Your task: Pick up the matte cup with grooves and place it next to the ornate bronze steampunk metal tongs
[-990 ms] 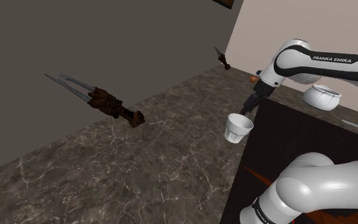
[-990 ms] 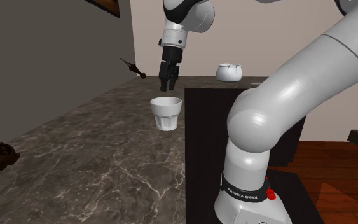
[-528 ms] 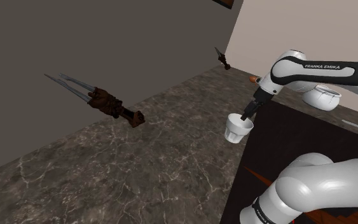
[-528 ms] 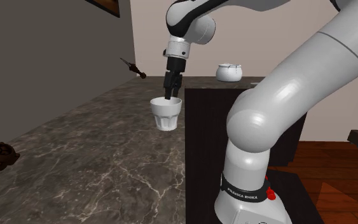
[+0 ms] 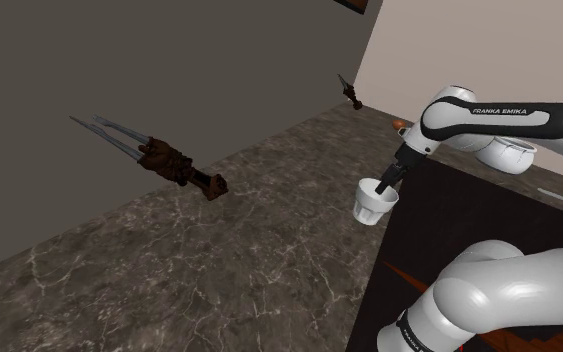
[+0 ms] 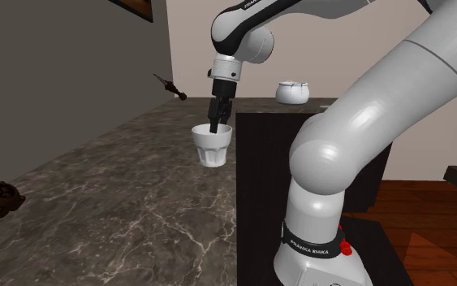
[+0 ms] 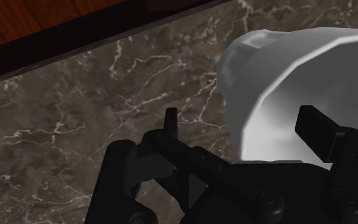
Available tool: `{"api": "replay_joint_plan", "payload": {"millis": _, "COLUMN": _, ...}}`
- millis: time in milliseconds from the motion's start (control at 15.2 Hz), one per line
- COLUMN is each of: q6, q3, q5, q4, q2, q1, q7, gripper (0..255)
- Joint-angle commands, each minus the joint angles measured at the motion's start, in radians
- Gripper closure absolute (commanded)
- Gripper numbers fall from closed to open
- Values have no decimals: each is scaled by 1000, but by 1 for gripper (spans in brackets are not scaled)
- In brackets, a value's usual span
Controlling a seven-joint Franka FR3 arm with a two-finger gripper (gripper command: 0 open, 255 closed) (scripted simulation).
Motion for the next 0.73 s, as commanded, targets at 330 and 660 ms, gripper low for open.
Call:
{"api": "replay_joint_plan", "payload": {"millis": 330, "q6": 0, "q3": 0, "q5": 0, "q4": 0, "q2": 0, "q1": 0, "q7": 0, "gripper": 255}}
{"api": "replay_joint_plan", "payload": {"millis": 660, "q6": 0, "q3": 0, "q5": 0, "q4": 0, "q2": 0, "q1": 0, "q7": 0, "gripper": 255}}
